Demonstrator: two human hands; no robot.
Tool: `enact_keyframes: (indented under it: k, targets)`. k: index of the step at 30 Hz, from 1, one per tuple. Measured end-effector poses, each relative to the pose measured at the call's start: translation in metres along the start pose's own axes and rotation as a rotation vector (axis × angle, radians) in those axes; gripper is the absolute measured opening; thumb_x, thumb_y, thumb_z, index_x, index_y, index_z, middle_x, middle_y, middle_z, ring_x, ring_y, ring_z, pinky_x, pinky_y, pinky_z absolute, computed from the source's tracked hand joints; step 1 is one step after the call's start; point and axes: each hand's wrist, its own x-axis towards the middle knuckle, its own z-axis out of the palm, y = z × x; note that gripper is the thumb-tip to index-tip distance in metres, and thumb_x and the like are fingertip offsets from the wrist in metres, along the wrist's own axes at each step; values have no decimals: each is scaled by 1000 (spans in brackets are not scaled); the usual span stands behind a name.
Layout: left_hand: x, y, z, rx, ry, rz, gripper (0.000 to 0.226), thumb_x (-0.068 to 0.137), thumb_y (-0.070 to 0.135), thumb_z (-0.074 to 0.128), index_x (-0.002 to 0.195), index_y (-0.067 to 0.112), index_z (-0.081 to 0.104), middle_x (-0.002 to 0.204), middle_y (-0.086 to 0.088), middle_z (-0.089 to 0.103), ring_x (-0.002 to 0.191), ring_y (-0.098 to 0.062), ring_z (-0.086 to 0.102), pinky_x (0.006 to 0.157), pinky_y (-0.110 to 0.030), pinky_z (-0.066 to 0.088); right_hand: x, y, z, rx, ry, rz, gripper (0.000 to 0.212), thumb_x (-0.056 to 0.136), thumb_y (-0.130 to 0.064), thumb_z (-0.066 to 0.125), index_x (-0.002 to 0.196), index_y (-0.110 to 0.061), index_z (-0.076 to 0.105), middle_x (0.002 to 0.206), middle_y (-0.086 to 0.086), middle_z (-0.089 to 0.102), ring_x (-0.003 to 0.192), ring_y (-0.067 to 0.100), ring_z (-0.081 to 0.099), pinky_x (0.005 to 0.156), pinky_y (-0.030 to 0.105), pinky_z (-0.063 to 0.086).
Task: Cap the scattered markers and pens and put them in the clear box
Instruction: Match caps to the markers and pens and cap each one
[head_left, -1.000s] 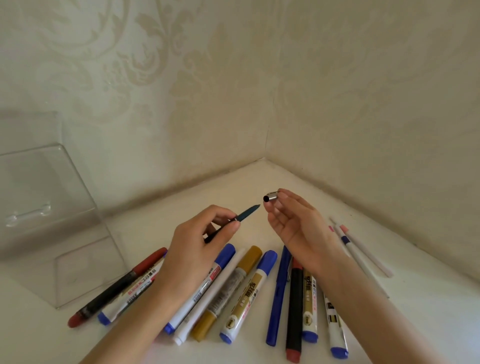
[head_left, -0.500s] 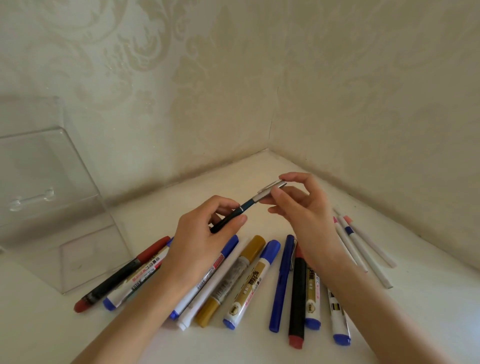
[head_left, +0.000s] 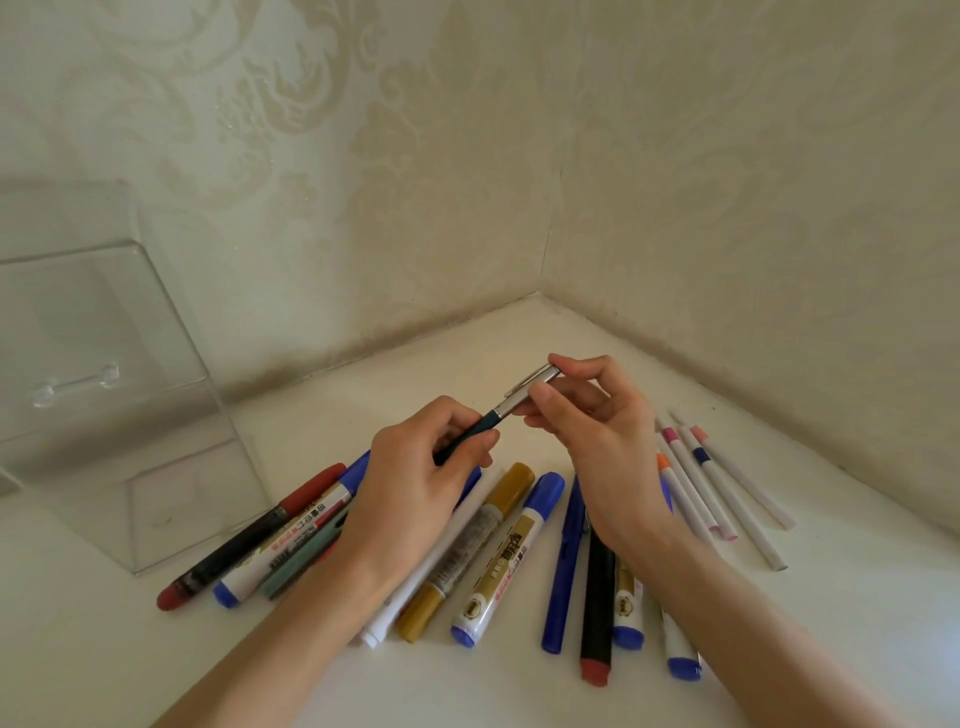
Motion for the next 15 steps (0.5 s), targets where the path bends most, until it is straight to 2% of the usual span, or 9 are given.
enact_keyframes:
  k: [6, 11, 13, 15]
  targets:
    - [-1, 2, -1, 16, 34, 31, 7, 83, 23, 62, 87, 18, 61, 70, 11, 66, 71, 0, 64, 66, -9, 49, 0, 0, 5, 52, 7, 30, 16, 85, 0, 58, 99, -9, 58, 85, 12, 71, 76, 17, 70, 70, 21, 54]
    - [3, 16, 1, -71, 3, 16, 5, 84, 27, 60, 88, 26, 57, 76, 8, 67, 73, -2, 65, 69, -15, 53, -1, -17, 6, 129, -124, 33, 34, 87, 2, 56, 116, -14, 50, 94, 15, 69, 90, 28, 69, 84, 36, 56]
    - [4, 22, 2, -64, -94, -18, 20, 80, 40, 58, 97, 28, 56, 85, 11, 66, 80, 0, 64, 73, -18, 54, 1, -20, 4, 149, -127, 74, 39, 86, 3, 56, 120, -15, 48, 91, 11, 67, 87, 26, 70, 83, 36, 56]
    - [0, 22, -3, 17, -209, -44, 51, 72, 56, 52, 116, 30, 51, 100, 21, 60, 94, 6, 59, 81, -15, 50, 7, -22, -6, 112, -40, 142, 40, 87, 2, 55, 122, -16, 49, 91, 8, 67, 83, 21, 70, 79, 32, 56]
